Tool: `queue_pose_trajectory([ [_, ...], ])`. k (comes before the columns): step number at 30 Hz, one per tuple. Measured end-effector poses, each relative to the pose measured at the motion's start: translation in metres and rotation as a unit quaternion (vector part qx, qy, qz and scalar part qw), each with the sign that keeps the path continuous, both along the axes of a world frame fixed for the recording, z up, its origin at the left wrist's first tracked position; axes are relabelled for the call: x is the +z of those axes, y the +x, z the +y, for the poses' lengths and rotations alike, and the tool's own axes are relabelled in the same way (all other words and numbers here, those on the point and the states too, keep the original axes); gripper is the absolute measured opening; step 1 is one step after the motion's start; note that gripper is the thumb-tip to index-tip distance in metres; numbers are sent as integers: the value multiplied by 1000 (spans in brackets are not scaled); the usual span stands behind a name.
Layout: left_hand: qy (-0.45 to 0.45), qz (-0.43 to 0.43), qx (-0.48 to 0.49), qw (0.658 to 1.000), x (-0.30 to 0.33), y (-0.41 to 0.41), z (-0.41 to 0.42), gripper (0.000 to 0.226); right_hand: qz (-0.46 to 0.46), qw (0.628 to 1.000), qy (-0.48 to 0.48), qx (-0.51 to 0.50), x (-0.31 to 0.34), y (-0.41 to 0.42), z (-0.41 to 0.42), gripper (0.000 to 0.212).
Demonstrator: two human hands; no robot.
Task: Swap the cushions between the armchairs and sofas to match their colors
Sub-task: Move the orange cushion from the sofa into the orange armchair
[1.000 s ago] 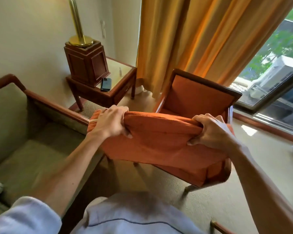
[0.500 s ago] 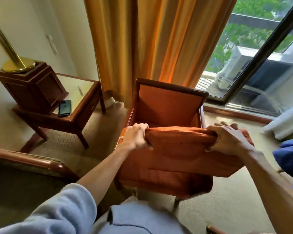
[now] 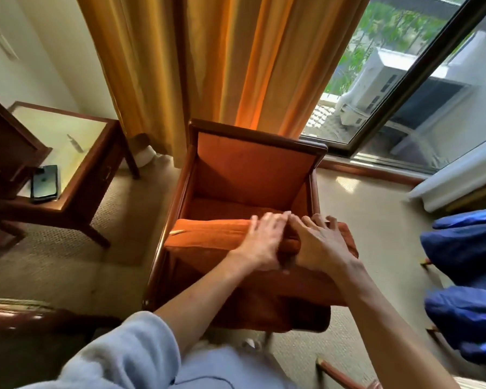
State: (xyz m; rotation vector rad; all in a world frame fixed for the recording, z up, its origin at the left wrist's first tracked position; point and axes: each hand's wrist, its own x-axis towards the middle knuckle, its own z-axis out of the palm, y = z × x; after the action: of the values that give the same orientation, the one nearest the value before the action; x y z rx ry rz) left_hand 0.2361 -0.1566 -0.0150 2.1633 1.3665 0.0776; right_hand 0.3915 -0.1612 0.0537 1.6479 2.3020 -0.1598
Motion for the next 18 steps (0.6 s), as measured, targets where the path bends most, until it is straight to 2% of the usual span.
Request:
queue_pose_trajectory([
  [2,30,20,-31,999,13,40,-1,150,0,999,-28,-32,4,19,6,127],
  [3,32,20,-24,999,16,54,3,151,31,997,-47,-52,7,33,10,130],
  [5,49,7,-26,998,21,73,12,154,157,979,-83,-98,10,63,17,135],
  [8,52,9,-50,997,29,85,23,153,320,933,-100,-134,1,89,21,139],
  [12,66,5,-55,996,37,81,37,146,475,856,-131,-159,-34,119,18,139],
  [18,23,-28,-1,999,36,48,33,132,436,840,-183,-267,-143,173,-25,100],
])
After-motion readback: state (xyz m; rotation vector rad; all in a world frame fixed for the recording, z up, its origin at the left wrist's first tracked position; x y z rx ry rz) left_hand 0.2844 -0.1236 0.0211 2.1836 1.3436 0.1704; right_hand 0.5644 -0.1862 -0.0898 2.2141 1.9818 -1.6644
